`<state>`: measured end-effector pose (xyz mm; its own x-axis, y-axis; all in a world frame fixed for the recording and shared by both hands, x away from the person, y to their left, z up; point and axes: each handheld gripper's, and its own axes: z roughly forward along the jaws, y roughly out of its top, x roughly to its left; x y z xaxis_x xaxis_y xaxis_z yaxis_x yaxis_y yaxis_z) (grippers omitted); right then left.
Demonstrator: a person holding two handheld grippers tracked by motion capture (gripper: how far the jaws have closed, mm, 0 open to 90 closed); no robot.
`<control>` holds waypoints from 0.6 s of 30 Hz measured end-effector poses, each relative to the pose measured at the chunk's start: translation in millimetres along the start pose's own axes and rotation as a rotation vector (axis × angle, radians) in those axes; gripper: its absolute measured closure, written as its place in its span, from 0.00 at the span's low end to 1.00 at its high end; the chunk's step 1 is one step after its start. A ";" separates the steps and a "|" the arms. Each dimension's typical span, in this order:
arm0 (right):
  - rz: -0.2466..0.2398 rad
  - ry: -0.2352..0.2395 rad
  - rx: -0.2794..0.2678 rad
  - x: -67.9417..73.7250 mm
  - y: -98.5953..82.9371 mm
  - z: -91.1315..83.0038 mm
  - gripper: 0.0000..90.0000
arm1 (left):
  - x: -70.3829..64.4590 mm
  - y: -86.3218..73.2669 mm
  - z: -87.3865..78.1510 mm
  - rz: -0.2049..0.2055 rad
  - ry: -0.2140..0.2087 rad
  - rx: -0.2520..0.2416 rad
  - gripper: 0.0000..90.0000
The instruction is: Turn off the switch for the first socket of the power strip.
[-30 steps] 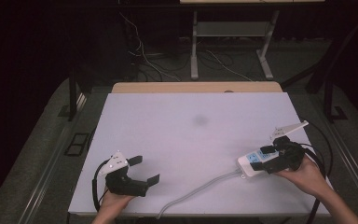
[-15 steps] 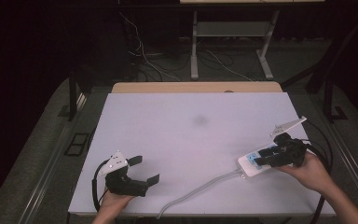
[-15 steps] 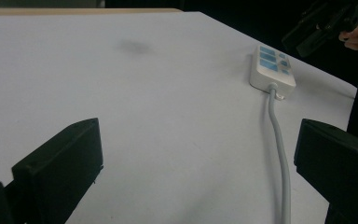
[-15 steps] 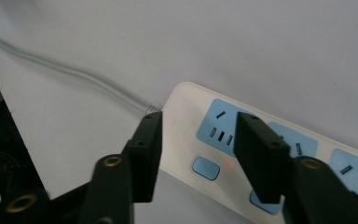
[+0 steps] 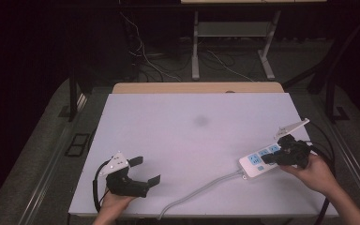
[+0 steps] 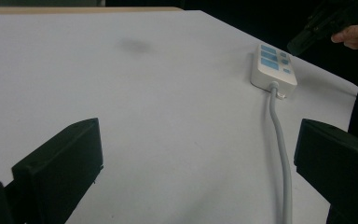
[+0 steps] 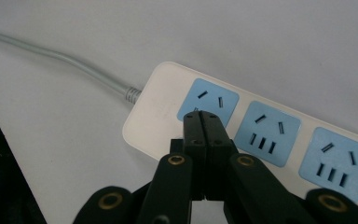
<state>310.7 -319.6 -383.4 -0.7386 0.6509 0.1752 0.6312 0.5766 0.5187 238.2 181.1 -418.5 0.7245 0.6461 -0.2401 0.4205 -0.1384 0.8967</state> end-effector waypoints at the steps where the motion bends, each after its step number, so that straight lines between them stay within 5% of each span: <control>1: 0.001 0.000 0.001 -1.0 -1.2 0.5 1.00 | 0.0 0.0 0.0 0.000 0.000 0.000 0.00; 18: 0.021 0.020 0.024 -4.0 -9.3 12.6 1.00 | 0.6 -0.5 0.0 -0.002 0.005 0.002 0.00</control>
<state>310.8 -321.4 -399.5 -0.7298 0.6530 0.2024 0.6517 0.5749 0.4948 238.5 181.5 -419.1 0.7207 0.6503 -0.2403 0.4233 -0.1382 0.8954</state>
